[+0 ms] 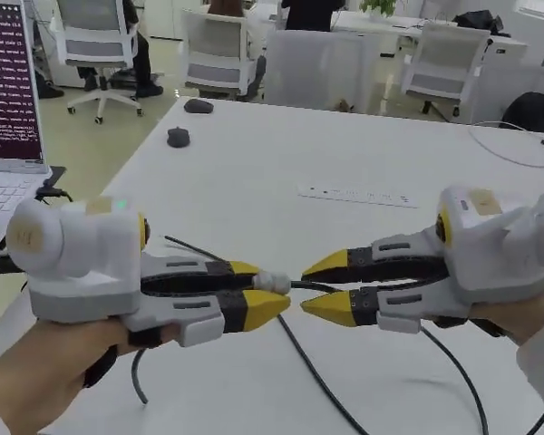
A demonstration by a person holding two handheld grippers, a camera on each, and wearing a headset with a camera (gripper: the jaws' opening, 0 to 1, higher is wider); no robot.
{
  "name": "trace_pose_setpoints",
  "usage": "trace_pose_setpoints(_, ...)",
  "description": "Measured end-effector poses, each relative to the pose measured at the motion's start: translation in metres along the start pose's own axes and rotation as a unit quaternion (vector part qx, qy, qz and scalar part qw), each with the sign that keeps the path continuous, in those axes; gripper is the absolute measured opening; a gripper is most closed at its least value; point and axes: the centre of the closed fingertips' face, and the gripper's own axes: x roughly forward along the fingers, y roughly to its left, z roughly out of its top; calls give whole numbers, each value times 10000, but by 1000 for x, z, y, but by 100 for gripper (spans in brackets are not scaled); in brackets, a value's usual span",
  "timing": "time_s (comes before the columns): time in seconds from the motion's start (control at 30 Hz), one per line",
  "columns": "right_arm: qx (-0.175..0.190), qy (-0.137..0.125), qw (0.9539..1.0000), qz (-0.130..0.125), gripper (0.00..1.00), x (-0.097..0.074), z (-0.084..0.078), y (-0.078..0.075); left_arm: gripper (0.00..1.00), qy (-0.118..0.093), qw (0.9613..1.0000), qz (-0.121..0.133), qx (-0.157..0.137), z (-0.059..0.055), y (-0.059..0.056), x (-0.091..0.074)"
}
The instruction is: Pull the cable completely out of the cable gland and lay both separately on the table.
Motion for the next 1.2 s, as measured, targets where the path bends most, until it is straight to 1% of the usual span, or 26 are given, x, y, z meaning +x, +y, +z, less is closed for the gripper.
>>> trace_pose_setpoints(0.03,-39,-33,10000,48,8,0,2,2,16,21,10000,4,43,0,0,0)
trace_pose_setpoints(0.07,-76,-9,10000,21,6,0,1,1,16,21,10000,-35,54,1,-1,0)
trace_pose_setpoints(0.1,-72,-1,10000,13,6,0,0,0,16,-10,10000,-16,36,2,0,0)
trace_pose_setpoints(0.13,8,-20,10000,16,5,-1,0,0,16,-15,10000,-15,17,2,1,0)
trace_pose_setpoints(0.17,63,-20,10000,63,5,-1,0,0,16,-23,10000,-40,-54,2,1,0)
trace_pose_setpoints(0.3,42,-2,9999,112,4,0,-1,1,16,-20,10000,-31,-54,1,2,0)
trace_pose_setpoints(0.4,109,-39,9998,131,4,0,-1,1,16,-53,9999,4,-88,2,3,-2)
trace_pose_setpoints(0.5,81,-28,9999,109,4,0,-2,0,16,-75,9999,35,-124,3,5,-3)
trace_pose_setpoints(0.57,121,-32,9999,57,4,-2,-4,-2,16,-102,9998,47,-152,3,6,-3)
trace_pose_setpoints(0.7,179,-30,9998,-90,4,-11,-9,-6,16,-182,9996,59,-202,6,7,-4)
trace_pose_setpoints(0.77,256,16,9995,-179,4,-17,-15,-8,16,-214,9996,66,-188,8,7,-5)
trace_pose_setpoints(0.9,332,119,9989,-292,4,-28,-22,-6,16,-269,9995,38,-183,10,5,-5)
trace_pose_setpoints(1.03,456,222,9978,-427,4,-40,-35,-11,16,-299,9994,19,-169,12,3,-5)
trace_pose_setpoints(1.2,645,329,9955,-615,4,-49,-50,-12,16,-354,9992,67,-174,14,5,-7)
